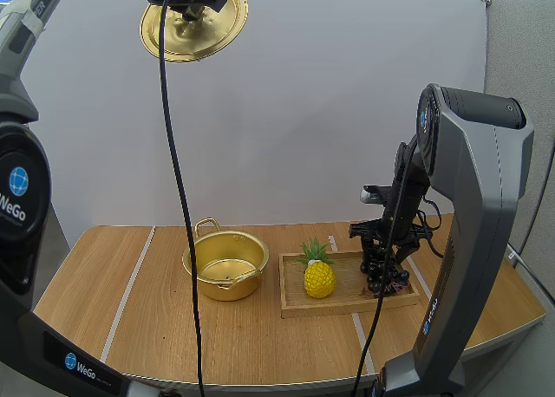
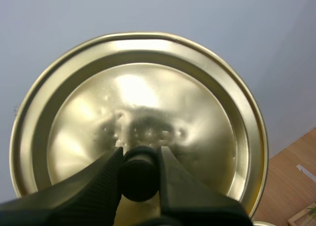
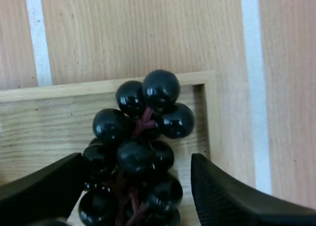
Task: Open the pot, put the grape inside, and close it
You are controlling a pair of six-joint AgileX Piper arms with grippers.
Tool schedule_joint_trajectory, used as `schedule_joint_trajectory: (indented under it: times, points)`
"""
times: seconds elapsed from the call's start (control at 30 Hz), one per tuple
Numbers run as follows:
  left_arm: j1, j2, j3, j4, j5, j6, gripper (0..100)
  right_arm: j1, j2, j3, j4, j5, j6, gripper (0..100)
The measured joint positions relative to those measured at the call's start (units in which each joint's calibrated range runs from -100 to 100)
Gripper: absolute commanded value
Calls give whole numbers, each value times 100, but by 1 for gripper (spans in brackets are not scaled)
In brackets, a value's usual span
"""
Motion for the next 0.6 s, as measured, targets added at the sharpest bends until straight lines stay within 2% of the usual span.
schedule_joint_trajectory:
  times: [0.6]
  points:
    - [0, 0, 0, 0, 0, 0, 0, 8, 280, -69, 157, -78, -89, 100]
